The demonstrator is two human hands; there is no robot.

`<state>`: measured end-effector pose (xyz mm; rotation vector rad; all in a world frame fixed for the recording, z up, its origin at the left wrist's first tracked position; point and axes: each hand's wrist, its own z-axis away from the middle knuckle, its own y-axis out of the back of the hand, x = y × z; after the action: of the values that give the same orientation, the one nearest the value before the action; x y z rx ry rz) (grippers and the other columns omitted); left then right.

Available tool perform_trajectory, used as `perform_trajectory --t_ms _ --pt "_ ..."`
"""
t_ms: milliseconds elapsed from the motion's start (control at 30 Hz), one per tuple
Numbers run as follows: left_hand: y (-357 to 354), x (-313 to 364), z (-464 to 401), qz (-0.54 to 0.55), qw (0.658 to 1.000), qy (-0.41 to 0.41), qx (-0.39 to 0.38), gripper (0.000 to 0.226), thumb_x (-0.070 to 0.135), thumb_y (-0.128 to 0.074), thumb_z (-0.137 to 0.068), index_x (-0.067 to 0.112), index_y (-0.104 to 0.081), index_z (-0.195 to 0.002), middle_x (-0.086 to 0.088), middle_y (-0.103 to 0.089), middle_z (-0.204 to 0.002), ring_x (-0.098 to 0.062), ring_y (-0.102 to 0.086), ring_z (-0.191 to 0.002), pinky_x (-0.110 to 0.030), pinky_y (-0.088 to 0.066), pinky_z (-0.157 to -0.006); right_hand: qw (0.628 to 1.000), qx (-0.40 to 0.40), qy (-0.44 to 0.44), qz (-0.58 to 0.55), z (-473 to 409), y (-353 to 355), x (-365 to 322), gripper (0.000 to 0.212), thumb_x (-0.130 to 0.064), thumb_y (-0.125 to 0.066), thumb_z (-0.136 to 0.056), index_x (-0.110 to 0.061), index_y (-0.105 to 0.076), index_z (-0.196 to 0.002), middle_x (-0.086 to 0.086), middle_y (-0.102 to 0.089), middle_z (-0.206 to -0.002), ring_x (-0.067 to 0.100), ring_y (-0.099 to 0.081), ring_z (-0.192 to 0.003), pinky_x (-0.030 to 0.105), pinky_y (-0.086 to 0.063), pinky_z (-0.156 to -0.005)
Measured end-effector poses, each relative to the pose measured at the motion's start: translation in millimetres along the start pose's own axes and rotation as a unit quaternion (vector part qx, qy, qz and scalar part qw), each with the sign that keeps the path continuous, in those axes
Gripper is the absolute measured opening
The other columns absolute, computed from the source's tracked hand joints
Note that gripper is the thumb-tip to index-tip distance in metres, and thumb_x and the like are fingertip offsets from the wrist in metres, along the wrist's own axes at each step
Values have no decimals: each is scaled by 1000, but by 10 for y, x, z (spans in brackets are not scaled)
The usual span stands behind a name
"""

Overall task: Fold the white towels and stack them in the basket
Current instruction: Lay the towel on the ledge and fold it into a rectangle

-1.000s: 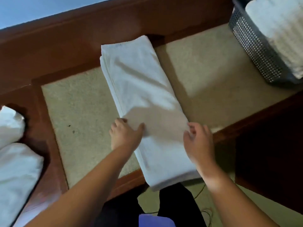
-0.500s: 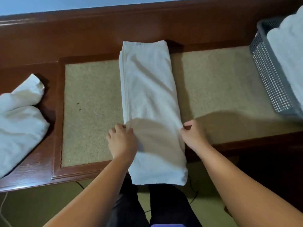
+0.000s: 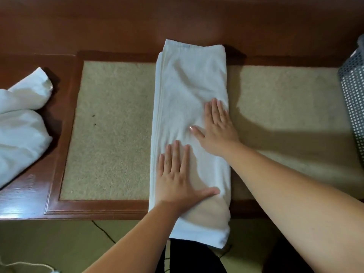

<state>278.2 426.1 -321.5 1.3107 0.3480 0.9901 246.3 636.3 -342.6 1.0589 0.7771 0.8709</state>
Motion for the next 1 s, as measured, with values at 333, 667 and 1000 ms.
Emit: perform_trajectory --t_ms 333,667,1000 --pt "-50 -10 -4 53 998 -2 37 150 110 -43 -54 17 -11 -167 -10 2 -174 -30 8 -161 -54 -9 -129 998 -8 -64 1 -1203 527 73 116 -96 -10 -82 -18 14 -165 15 22 -171 31 23 -157 46 11 -128" --pt "-74 -27 -26 54 998 1 22 150 111 -38 -56 18 1 -167 -7 16 -173 -27 19 -159 -50 5 -127 999 -31 -29 19 -1441 448 -1068 91 -81 -13 -92 -32 16 -163 13 26 -170 48 23 -154 79 12 -111" --pt "-57 -124 -51 48 999 -8 8 134 105 -31 -71 20 15 -165 -5 31 -169 -24 32 -155 -46 17 -126 991 -73 91 -68 -1395 706 -872 73 -69 -23 -103 -40 3 -165 -8 15 -173 26 18 -159 59 9 -125"
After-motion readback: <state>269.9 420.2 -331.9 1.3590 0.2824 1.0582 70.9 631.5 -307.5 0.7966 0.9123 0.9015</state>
